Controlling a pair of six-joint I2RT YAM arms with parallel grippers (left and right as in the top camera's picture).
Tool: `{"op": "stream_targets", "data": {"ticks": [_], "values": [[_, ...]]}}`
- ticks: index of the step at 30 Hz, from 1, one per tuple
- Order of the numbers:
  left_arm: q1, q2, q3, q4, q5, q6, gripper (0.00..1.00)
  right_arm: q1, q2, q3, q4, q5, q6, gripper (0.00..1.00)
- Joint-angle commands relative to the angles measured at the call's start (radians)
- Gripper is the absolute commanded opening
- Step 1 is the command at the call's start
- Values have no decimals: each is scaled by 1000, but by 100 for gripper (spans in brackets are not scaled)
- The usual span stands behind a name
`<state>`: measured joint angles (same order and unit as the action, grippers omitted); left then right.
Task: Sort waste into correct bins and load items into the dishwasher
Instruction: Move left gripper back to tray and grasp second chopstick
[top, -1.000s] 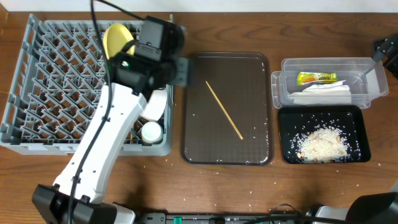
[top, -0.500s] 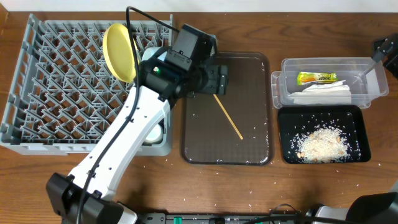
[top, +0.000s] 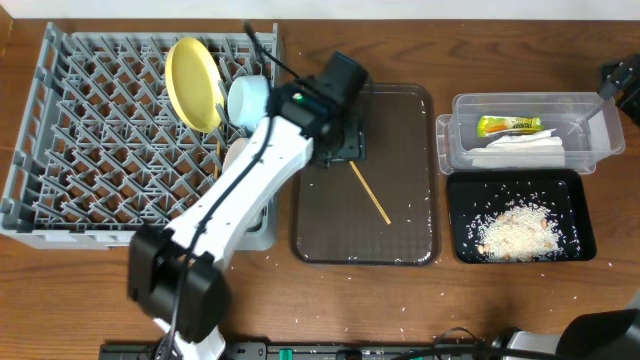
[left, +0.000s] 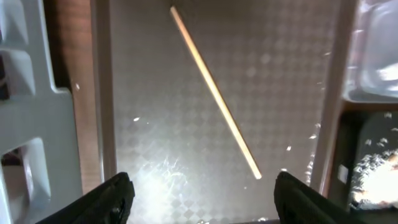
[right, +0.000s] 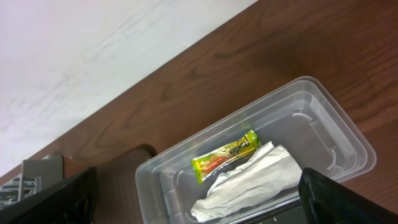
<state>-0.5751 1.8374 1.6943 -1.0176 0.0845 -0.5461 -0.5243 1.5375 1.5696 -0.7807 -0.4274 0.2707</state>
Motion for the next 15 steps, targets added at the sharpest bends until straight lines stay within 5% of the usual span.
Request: {"op": "stream_targets", "data": {"ticks": [1,8,15], "values": [[-18,81,91,-71,-69,-49,72,-6,-19,21,2,-6,6,99],[-56,250,99,-43,-70,-145,61,-6,-19,21,2,-6,6,99],[-100,369,99,53,-69,-231,61,-6,-19,21,2,-6,6,99]]}}
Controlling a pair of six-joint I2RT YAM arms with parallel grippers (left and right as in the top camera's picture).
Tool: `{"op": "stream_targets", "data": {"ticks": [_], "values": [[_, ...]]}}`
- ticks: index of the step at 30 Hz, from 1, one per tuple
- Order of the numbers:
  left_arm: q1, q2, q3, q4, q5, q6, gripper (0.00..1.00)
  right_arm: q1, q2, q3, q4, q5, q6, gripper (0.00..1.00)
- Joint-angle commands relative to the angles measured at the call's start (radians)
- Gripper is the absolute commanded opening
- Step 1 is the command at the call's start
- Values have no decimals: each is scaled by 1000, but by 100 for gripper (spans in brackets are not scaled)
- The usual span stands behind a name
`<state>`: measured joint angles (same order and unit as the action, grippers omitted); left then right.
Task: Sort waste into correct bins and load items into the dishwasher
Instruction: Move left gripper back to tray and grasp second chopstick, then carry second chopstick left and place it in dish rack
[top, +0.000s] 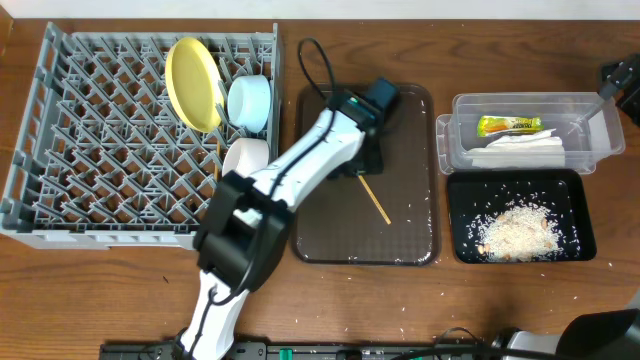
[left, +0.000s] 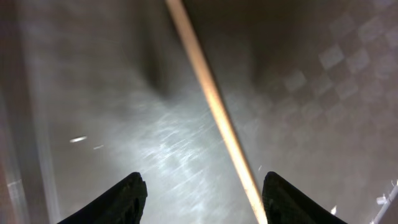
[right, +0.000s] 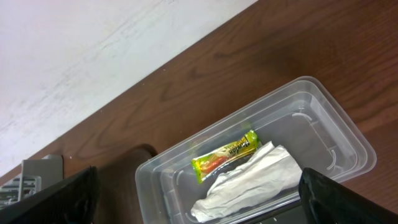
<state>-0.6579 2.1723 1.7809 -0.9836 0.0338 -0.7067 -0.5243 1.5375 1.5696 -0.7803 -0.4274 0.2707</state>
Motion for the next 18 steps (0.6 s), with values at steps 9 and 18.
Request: {"op": "stream_targets", "data": {"ticks": [9,18], "values": [[-23,91,12,29,-16,-138,50,-6,-19,21,2,-6,6,99],[-13,147,12,24,60,-117,41,-6,-19,21,2,-6,6,99]]}}
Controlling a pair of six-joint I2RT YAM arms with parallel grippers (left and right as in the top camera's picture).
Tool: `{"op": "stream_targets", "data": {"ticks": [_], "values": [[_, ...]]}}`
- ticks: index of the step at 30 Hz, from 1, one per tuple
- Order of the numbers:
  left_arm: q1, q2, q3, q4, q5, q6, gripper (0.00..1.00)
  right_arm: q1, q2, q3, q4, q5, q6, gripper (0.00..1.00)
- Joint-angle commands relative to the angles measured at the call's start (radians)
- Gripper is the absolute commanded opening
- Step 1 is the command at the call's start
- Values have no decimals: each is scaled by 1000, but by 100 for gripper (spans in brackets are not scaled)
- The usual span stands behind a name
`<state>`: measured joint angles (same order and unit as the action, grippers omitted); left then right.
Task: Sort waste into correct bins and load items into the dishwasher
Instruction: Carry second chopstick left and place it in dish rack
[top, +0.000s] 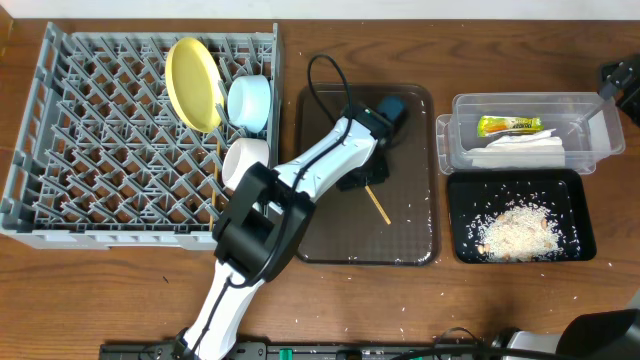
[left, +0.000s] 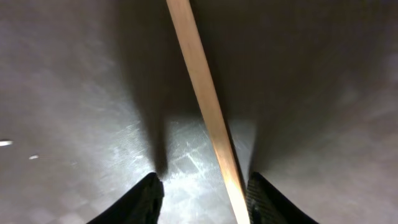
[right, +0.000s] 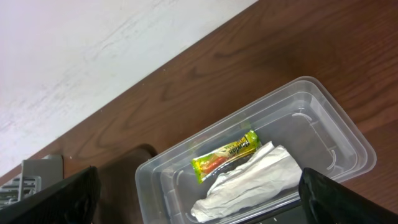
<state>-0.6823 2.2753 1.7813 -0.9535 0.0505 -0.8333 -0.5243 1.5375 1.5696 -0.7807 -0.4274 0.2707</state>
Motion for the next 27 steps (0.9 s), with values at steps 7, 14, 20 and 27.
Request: {"op": "stream_targets", "data": {"ticks": [7,14,20,27], "values": [[30,46,10,-36,52,12,10,-6,-19,21,2,-6,6,99],[45,18,82,-104,121,135,7,-6,-19,21,2,-6,6,99],[84,-155,208,-315,-43,314,7,-6,-19,21,2,-6,6,99],[140,-415,212,-430,-382,623,7,-6,-19,21,2,-6,6,99]]}}
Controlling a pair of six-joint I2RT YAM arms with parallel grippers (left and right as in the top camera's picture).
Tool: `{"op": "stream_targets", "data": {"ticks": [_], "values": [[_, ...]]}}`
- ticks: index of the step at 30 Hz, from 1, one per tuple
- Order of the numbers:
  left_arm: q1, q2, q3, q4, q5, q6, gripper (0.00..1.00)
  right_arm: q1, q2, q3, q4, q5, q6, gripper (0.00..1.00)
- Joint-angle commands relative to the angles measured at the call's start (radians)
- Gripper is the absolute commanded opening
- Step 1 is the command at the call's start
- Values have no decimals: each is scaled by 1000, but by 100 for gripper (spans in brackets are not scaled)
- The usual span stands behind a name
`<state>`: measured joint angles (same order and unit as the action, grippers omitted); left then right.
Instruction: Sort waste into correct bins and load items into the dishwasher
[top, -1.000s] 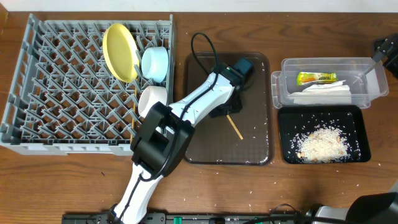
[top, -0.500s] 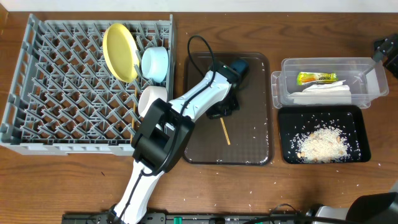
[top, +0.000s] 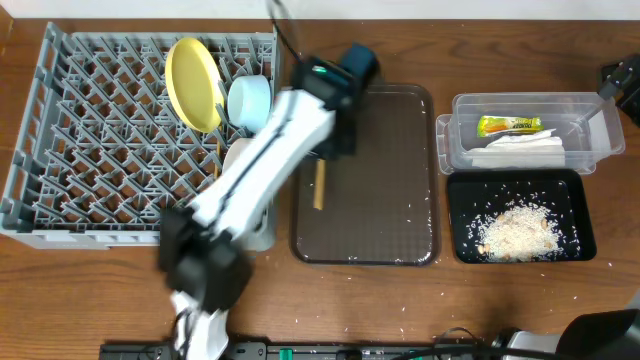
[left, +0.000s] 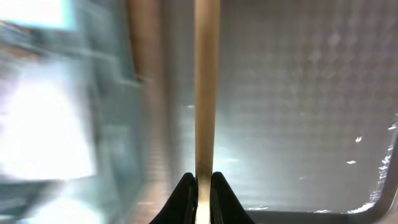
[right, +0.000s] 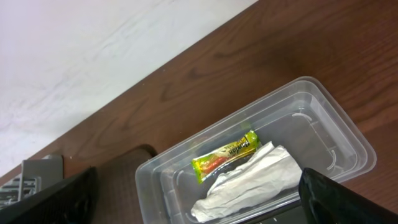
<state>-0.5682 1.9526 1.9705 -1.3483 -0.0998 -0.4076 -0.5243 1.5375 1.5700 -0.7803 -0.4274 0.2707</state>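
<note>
My left gripper (top: 328, 150) is shut on a light wooden chopstick (top: 319, 186) and holds it over the left edge of the brown tray (top: 400, 240), beside the grey dish rack (top: 100, 150). In the left wrist view the chopstick (left: 207, 93) runs straight up from between the closed fingertips (left: 186, 190). That view is blurred on its left side. My right gripper (right: 196, 186) stands open above the clear bin (right: 323, 118), which holds a yellow-green packet (right: 225, 155) and a white napkin (right: 249, 183).
The rack holds a yellow plate (top: 192, 82), a light blue bowl (top: 248, 102) and a white cup (top: 240, 155). A black container (top: 460, 185) with spilled rice (top: 515, 228) sits below the clear bin (top: 455, 140). Rice grains are scattered on the tray and table.
My left gripper, then open astride the chopstick lying slanted on the tray, is now shut on it and has moved to the tray's left edge. The right arm is unchanged.
First my left gripper hung open above the tray, with the chopstick lying slanted in the middle. Then it was lower, and then lower again, with its fingers on either side of the stick. Now it holds the stick near the rack. The right gripper stayed open over the clear bin.
</note>
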Motion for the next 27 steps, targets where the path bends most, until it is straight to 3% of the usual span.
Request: {"op": "stream_targets", "data": {"ticks": [1,7,13,20,21,23,27], "values": [[43,-113,22,-60,-284,224,7,-6,-19,20,2,-6,6,99],[192,-129,-22,-112,-324,310,7,-6,-19,20,2,-6,6,99],[355,-127,-166,31,-323,408,7,-6,-19,20,2,-6,6,99],[428,-127,-316,208,-274,485,9,-6,-19,20,2,-6,6,99],[428,-127,-331,220,-275,485,14,-6,-19,20,2,-6,6,99],[428,-127,-351,237,-275,481,36,-6,-19,20,2,-6,6,99],[428,-127,-351,237,-275,481,44,-6,-19,20,2,-6,6,99]]}}
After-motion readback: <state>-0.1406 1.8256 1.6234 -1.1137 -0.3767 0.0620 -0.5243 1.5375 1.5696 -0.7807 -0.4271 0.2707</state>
